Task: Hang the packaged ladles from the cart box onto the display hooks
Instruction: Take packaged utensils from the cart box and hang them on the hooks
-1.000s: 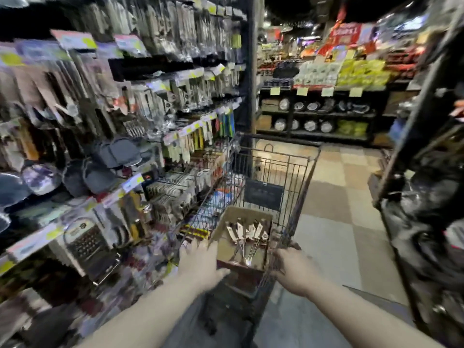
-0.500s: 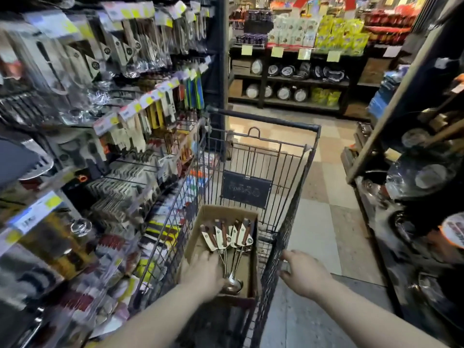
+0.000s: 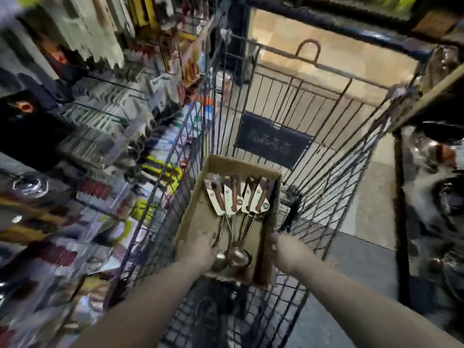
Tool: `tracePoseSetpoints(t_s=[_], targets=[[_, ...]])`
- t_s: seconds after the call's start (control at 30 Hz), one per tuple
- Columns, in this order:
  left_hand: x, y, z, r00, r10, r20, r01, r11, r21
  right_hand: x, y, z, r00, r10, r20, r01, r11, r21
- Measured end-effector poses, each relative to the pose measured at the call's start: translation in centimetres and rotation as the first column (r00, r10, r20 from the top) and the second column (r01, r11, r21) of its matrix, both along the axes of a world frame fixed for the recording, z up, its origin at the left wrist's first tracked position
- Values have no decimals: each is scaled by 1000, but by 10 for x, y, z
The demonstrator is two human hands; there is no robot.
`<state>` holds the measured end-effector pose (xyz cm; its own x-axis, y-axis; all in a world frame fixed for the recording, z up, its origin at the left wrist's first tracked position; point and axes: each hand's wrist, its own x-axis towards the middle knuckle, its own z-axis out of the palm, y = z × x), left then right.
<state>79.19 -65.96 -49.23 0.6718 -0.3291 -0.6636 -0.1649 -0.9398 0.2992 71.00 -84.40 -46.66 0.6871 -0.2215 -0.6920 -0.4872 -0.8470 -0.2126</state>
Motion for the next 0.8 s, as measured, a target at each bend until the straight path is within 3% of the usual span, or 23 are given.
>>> tracePoseSetpoints(t_s=[0.17,0.37,0.57,0.8], targets=[[17,-23,-55,981,195,-26,-196,978,-73,45,-11,-69,994,70,-87,-66,997,47],[22,-55,-136,917,324,-232,-361,922,-142,76,-22,-138,987,41,-153,-25,994,105],[32,-86,-196,855,459,-243,-503,848,-167,85,-29,-200,915,-354,-193,385,910,155],[39,-103,-234,842,526,-117,-538,832,-135,89,-31,-242,786,-605,-127,616,751,236]])
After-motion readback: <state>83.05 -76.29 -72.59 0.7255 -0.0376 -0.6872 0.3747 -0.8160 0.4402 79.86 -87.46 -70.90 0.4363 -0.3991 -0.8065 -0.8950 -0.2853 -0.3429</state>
